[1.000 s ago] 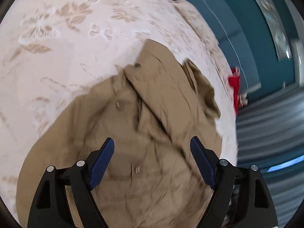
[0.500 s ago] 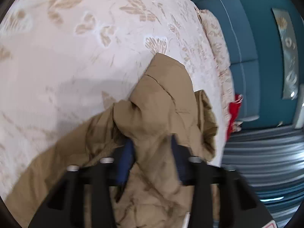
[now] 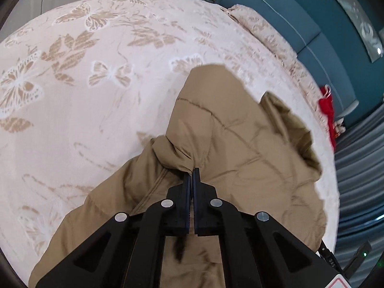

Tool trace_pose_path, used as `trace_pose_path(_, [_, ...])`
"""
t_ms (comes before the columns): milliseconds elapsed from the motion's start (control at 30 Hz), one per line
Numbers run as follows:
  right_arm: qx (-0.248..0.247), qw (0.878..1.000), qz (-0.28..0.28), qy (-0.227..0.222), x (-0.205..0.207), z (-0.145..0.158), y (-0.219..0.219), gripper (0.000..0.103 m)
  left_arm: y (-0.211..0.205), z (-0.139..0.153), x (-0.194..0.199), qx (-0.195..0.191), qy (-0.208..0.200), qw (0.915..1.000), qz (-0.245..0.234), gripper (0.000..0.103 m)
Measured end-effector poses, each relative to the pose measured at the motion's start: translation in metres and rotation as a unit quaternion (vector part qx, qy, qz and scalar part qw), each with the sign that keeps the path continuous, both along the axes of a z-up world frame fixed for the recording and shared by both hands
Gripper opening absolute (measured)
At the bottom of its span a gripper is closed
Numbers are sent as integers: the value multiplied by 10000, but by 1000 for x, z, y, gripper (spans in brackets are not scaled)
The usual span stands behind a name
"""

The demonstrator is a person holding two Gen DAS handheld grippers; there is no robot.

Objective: Fold large clothes

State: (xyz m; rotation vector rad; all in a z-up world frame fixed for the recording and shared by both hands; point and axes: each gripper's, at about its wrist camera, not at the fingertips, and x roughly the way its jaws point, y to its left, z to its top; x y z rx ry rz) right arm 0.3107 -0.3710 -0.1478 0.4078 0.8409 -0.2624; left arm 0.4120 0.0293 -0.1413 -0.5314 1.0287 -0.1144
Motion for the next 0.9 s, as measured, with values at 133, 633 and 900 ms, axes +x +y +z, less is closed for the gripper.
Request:
trace_pose_path(133, [5, 9999, 27, 144, -1, -22, 3, 1, -12, -9, -3, 537, -139, 9983, -167, 0])
trace_pose_path(633, [144, 9999, -7, 51, -17, -33, -1, 6, -27, -12, -24, 1432, -429, 9875, -499, 9])
trace_pose_path(900, [-633, 9964, -44, -555, -59, 57, 31, 33, -30, 85, -54, 1847, -1234, 9710, -888, 25])
